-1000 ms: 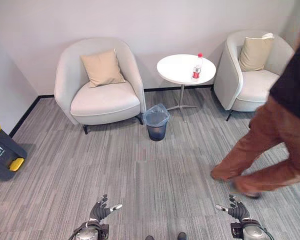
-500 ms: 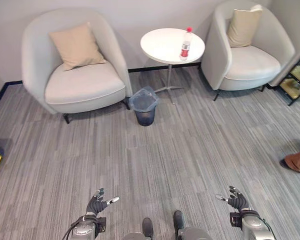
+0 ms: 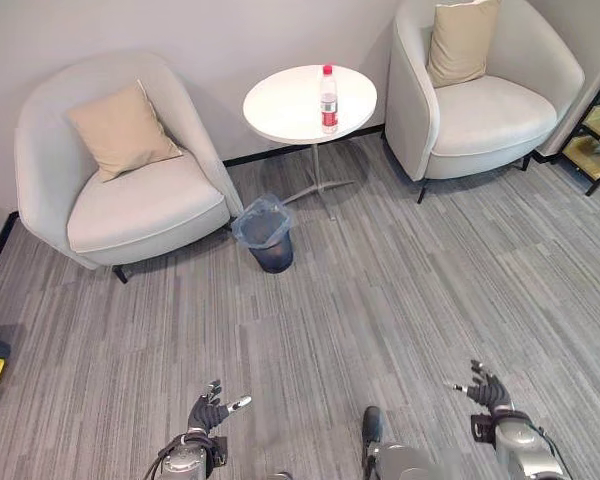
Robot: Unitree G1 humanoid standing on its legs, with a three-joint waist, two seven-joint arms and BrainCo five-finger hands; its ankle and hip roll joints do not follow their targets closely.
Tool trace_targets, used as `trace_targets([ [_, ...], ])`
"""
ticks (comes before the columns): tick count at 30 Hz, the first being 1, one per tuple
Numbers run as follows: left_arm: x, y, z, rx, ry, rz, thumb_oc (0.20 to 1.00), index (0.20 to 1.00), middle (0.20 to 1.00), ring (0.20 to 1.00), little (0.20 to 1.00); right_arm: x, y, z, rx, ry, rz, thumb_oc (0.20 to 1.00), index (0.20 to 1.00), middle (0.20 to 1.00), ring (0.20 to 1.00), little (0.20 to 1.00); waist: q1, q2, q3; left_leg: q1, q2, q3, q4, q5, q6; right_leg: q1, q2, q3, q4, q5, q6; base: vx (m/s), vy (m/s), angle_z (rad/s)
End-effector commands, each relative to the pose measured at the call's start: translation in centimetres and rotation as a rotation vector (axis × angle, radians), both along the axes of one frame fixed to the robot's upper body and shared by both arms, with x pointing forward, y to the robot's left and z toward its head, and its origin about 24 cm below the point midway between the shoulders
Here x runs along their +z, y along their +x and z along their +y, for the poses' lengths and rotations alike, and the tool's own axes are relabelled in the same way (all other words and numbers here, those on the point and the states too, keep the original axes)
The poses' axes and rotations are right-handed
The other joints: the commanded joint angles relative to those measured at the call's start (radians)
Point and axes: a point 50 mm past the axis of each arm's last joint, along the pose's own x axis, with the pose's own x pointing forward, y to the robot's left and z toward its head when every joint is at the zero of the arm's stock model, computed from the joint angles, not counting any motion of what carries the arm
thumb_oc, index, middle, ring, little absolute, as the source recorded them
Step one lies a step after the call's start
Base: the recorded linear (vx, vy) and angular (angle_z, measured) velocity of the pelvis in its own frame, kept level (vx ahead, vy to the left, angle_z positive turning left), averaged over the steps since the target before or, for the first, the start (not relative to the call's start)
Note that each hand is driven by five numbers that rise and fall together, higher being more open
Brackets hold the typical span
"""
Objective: Gather garbage on tea table into small bin, then transfer packed bag to large trash can.
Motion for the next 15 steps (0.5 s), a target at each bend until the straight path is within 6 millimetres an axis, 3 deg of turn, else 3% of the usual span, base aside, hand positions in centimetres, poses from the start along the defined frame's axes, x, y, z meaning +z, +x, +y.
trace_targets([
  [1,1.5,2.3,0.2,-0.059,0.018,-0.088,1.000,1.000,1.000,1.000,1.000,0.6,0.3,-0.3,-0.008,0.000,-0.052,1.000,1.000,1.000,1.000,1.000,0.005,-0.037,-0.009,-0.018,-0.059,0.022,0.101,-0.024,-0.001,-0.002,-0.038,0.043,0.045,-0.113,0.052,0.15,-0.152,0.25],
  [5,1.7,3.0,-0.6,-0.113,0.014,-0.096,1.000,1.000,1.000,1.000,1.000,0.5,0.1,-0.5,-0.014,0.003,-0.040,1.000,1.000,1.000,1.000,1.000,0.015,-0.059,0.003,-0.110,-0.094,0.027,0.057,-0.081,0.037,0.034,-0.046,0.049,0.027,-0.137,0.053,0.16,-0.092,-0.02],
  [6,1.8,3.1,-0.7,-0.148,0.022,-0.099,1.000,1.000,1.000,1.000,1.000,0.4,-0.2,-0.5,-0.010,0.004,-0.032,1.000,1.000,1.000,1.000,1.000,0.023,-0.066,0.006,-0.167,-0.115,0.039,-0.008,-0.086,0.048,0.050,-0.045,0.052,0.023,-0.150,0.056,0.21,-0.046,0.11],
  [10,1.7,2.8,-0.6,-0.151,0.033,-0.087,1.000,1.000,1.000,1.000,1.000,0.0,-0.4,-0.2,-0.005,0.006,-0.014,1.000,1.000,1.000,1.000,1.000,0.055,-0.057,0.011,-0.256,-0.124,0.049,-0.170,0.053,0.032,0.111,-0.006,0.073,0.017,-0.185,0.058,0.28,-0.023,0.04],
  [15,1.6,2.3,-0.1,-0.122,0.039,-0.075,1.000,1.000,1.000,1.000,1.000,-0.6,-0.7,0.5,0.005,0.012,0.014,1.000,1.000,1.000,1.000,1.000,0.088,-0.057,0.008,-0.306,-0.120,0.067,-0.271,0.102,0.026,0.179,0.011,0.116,0.025,-0.231,0.061,0.32,0.057,-0.12],
])
